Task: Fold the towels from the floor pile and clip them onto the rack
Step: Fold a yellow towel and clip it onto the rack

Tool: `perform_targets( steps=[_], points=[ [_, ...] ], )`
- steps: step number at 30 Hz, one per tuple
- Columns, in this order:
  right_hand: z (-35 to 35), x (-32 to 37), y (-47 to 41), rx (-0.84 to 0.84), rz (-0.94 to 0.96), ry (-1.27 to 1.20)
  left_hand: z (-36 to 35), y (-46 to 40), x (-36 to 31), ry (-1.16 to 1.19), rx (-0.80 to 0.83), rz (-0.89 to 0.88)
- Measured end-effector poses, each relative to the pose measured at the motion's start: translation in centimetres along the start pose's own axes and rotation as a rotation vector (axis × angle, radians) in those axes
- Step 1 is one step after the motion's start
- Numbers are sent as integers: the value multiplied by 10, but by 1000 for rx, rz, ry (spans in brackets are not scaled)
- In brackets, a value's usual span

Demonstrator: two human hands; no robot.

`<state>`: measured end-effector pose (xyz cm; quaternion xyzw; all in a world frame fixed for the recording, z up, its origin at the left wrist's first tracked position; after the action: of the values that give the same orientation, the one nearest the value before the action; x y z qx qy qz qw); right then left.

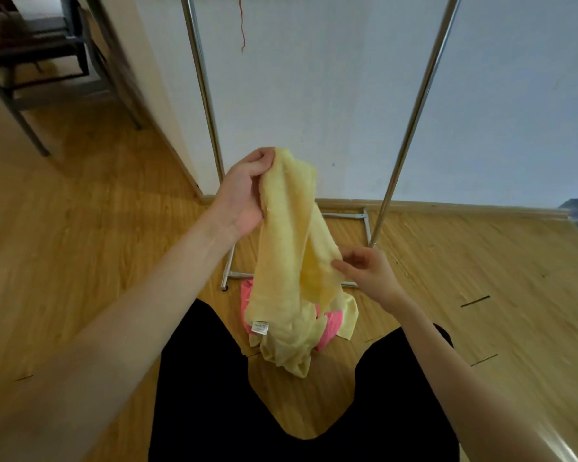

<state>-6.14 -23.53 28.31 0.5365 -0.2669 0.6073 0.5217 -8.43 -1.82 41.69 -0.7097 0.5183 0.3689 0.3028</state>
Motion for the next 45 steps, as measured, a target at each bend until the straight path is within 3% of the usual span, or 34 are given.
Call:
perform_targets(
  steps=[6, 12, 20, 25, 30, 34, 38, 45],
  points=[
    [2, -17, 3, -180, -55, -54, -4, 2, -1, -6, 21, 15],
    [5, -1, 12, -326, 95, 128, 7, -11, -11, -11, -87, -35],
    [44, 15, 20, -23, 123, 403, 39, -32, -2, -257, -237, -109],
    [47, 45, 29, -121, 103, 358, 45, -39, 5, -371, -291, -137],
    [29, 110, 39, -200, 165, 134, 40, -40, 6, -782, -168, -321],
    [22, 151, 35, -147, -16, -131, 36, -41, 12, -976, -16, -321],
    [16, 173, 32, -67, -103, -427, 35, -32, 24, -976, 128, -235],
    [-8, 183, 11, -239, -190, -508, 41, 22, 39, -1004, 507, -83]
  ],
)
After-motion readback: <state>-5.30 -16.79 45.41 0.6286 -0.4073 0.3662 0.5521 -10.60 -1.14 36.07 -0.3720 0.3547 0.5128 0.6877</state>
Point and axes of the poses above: each hand's wrist, its own y-axis away from the middle knuckle, its own z-axis out of the back of the hand, x = y × z, the point moved 1 cm from there along -y, towards the middle knuckle, and after that the axes turned 12 degrees about -z, right-handed, at the moved point
